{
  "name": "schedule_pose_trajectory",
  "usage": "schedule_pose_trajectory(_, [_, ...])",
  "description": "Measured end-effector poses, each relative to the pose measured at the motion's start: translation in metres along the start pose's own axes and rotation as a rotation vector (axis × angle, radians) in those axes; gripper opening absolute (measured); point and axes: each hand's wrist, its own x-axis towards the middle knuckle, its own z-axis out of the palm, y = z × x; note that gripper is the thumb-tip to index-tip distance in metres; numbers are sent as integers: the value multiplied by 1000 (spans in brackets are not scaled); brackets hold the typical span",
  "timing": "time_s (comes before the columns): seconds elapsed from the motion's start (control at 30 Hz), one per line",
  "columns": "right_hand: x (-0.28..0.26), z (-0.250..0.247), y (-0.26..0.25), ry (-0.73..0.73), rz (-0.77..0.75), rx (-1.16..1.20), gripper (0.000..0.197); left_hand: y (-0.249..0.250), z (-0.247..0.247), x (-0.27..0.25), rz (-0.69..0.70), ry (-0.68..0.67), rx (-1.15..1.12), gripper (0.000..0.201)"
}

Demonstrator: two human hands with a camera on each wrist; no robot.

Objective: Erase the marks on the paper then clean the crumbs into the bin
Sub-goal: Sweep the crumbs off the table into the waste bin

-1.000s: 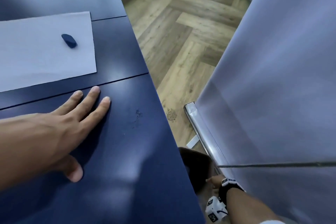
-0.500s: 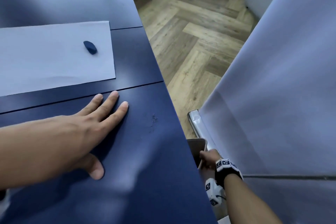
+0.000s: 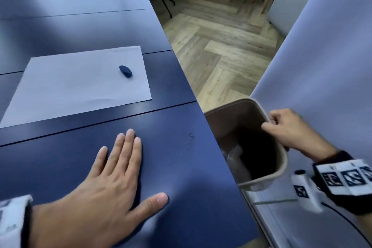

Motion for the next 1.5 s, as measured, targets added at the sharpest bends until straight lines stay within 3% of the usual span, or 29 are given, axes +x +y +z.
schedule_pose_trajectory(0.07, [-22,-18,-12,26,-11,-14,27,5,21,3,-37,87,-76,101])
schedule_pose_trajectory(0.1, [-32,-23,-17,36,-15,-26,27,10,28,9,12,101,-98,98])
schedule_pose_trajectory(0.2, [-55,-33,-24,76,-27,-59,31,40,20,22,107,153,-85,101])
schedule_pose_trajectory(0.37, [-74,-43,-26,123,-9,-62,35,100,-8,56,133,230,-215,104])
schedule_pose_trajectory(0.4, [-77,-45,-27,127,-9,-64,34,112,-12,58,161,158,-206,107])
schedule_pose_trajectory(0.5, [-82,-48,-32,137,-17,-75,35,145,-21,72,444,138,-292,128])
schedule_pose_trajectory(0.57, [-84,-49,-35,138,-30,-73,36,157,-45,63,526,-65,-411,111])
schedule_pose_trajectory(0.6, [-85,-50,-35,137,-36,-67,36,154,-52,61,541,-57,-441,98])
schedule_pose_trajectory(0.7, [-88,-49,-35,129,-53,-38,36,103,-61,63,440,60,-408,85])
schedule_pose_trajectory(0.83, [-92,-46,-32,113,-70,-18,36,13,-66,74,158,91,-162,107])
schedule_pose_trajectory(0.93, [-94,-44,-30,96,-67,-9,35,0,-52,80,55,13,-35,121])
schedule_pose_trajectory(1.13, [-96,-44,-34,83,-84,-6,35,85,-42,73,300,-108,-19,100])
schedule_pose_trajectory(1.23, [-97,-42,-39,75,-96,-3,36,100,-59,57,438,-177,-397,73])
schedule_pose_trajectory(1.27, [-97,-41,-39,77,-100,-1,36,96,-63,47,404,-150,-574,68])
schedule_pose_trajectory(1.33, [-99,-38,-40,77,-100,6,36,76,-61,25,206,-7,-779,66])
schedule_pose_trajectory(1.4, [-101,-36,-38,85,-91,2,36,44,-42,3,-35,111,-764,75])
schedule_pose_trajectory(1.5, [-103,-33,-35,105,-85,-4,37,15,-3,-38,-250,42,-620,108])
